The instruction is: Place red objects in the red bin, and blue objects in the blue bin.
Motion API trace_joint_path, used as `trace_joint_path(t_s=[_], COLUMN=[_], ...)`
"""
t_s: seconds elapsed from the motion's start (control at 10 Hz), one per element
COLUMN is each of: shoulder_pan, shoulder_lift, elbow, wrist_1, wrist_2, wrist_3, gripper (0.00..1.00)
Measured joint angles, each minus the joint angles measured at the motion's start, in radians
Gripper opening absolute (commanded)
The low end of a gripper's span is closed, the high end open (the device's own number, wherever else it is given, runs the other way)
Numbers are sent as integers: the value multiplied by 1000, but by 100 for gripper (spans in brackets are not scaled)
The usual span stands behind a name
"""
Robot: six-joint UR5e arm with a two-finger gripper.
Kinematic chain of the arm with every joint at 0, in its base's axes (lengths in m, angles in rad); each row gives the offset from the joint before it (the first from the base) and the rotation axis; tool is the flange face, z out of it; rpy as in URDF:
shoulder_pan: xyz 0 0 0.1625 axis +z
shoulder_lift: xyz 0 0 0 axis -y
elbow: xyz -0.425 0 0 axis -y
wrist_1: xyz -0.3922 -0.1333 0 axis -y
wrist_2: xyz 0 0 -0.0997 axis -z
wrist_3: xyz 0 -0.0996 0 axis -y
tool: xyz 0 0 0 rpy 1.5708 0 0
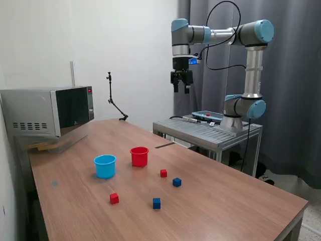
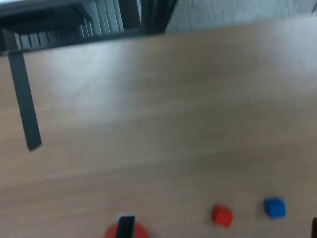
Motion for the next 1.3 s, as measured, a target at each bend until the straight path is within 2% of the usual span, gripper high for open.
trace_joint_path(t_s=[0.3, 0.6, 0.8, 1.1, 1.3], shoulder_pan=[42, 185, 243, 266, 267], shoulder_lift=[130, 271, 332, 384, 424], elbow=[-51, -58, -45, -43, -47], wrist_1=[-139, -250, -294, -337, -371], wrist_2=[2, 1, 0, -9, -9], wrist_3=[155, 234, 304, 476, 519], gripper=[100, 100, 100, 100, 100])
